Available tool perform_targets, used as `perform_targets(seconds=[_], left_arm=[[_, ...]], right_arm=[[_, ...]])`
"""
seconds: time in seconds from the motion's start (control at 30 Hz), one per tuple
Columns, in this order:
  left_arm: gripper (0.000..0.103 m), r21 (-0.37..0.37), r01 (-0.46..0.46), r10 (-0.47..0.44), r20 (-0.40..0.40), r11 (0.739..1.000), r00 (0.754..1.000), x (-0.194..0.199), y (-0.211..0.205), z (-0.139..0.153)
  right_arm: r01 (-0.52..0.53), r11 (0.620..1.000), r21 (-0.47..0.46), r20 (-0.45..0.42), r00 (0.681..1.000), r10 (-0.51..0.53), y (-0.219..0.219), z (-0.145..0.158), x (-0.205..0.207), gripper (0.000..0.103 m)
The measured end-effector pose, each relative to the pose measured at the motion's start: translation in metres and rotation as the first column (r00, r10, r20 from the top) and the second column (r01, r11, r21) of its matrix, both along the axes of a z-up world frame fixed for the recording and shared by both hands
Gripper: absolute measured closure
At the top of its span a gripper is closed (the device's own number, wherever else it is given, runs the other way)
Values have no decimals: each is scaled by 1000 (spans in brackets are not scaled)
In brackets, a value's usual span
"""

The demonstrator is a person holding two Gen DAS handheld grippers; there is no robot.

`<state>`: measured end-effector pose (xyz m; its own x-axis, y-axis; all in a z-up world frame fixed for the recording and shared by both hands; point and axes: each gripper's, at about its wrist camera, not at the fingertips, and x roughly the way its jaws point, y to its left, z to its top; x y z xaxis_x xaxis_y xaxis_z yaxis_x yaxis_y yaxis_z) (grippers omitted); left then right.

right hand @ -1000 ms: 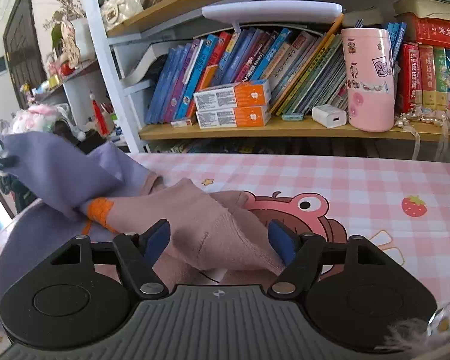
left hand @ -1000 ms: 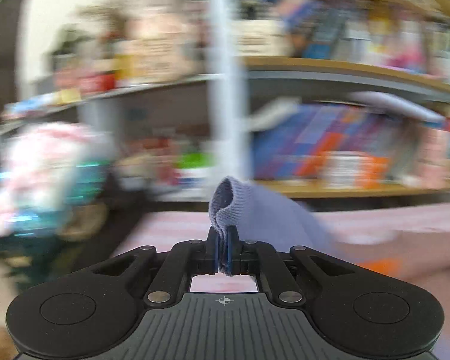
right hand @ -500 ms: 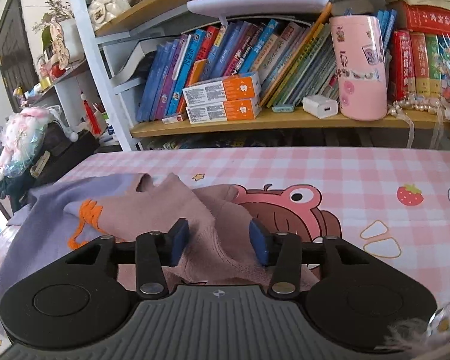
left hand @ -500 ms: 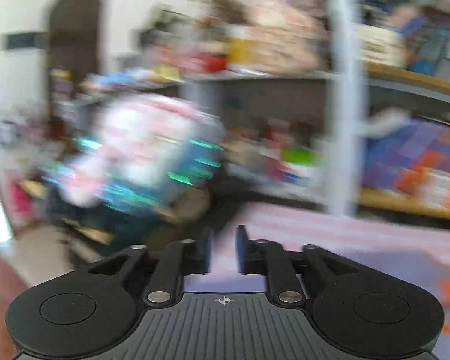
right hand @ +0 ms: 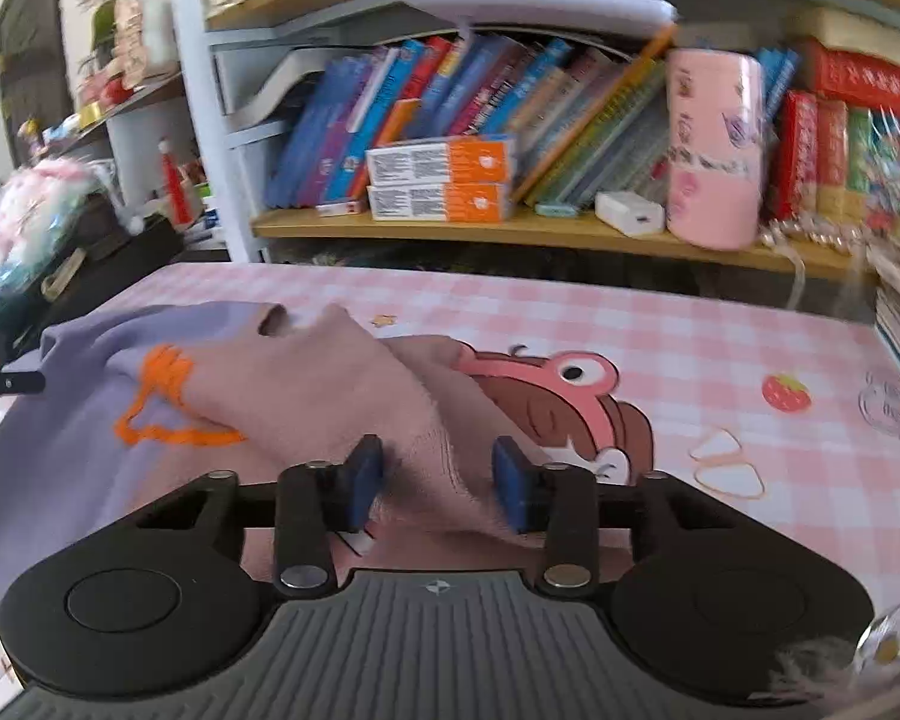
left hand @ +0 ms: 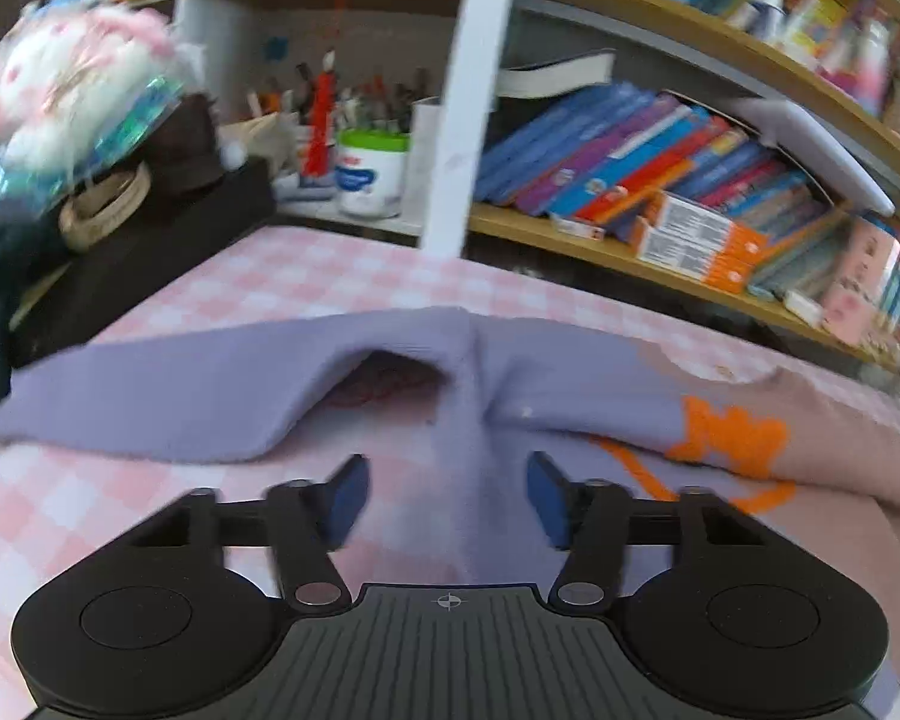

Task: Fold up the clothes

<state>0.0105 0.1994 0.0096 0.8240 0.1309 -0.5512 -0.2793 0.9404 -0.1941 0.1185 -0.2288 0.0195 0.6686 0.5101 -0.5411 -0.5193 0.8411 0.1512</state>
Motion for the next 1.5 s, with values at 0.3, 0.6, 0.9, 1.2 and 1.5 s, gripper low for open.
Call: perform_targets(seconds=[0.3,0.6,0.9,1.2,1.5], left_arm=[[98,-119,40,-36,39,992,999,1,6,-3],[98,-63,63,-61,33,996,998,12,-1,5],[83,21,145,-147,92,989,985,1,-21,13],[73,-47,120,-115,96,992,989,0,-5,-9],[74,-197,175,-152,125,965,980,1,11,-27]], right_arm=[[7,996,93,286,958,-33,-6,35,-35,95],[79,898,434,387,883,-264,-63,62,-50,98],[-42,965,259,247,969,-24,-36,52,-33,32],[-111,988,-110,224,966,133,-16,28,-85,17],[-80,922,-379,333,918,217,13,48,-114,81]])
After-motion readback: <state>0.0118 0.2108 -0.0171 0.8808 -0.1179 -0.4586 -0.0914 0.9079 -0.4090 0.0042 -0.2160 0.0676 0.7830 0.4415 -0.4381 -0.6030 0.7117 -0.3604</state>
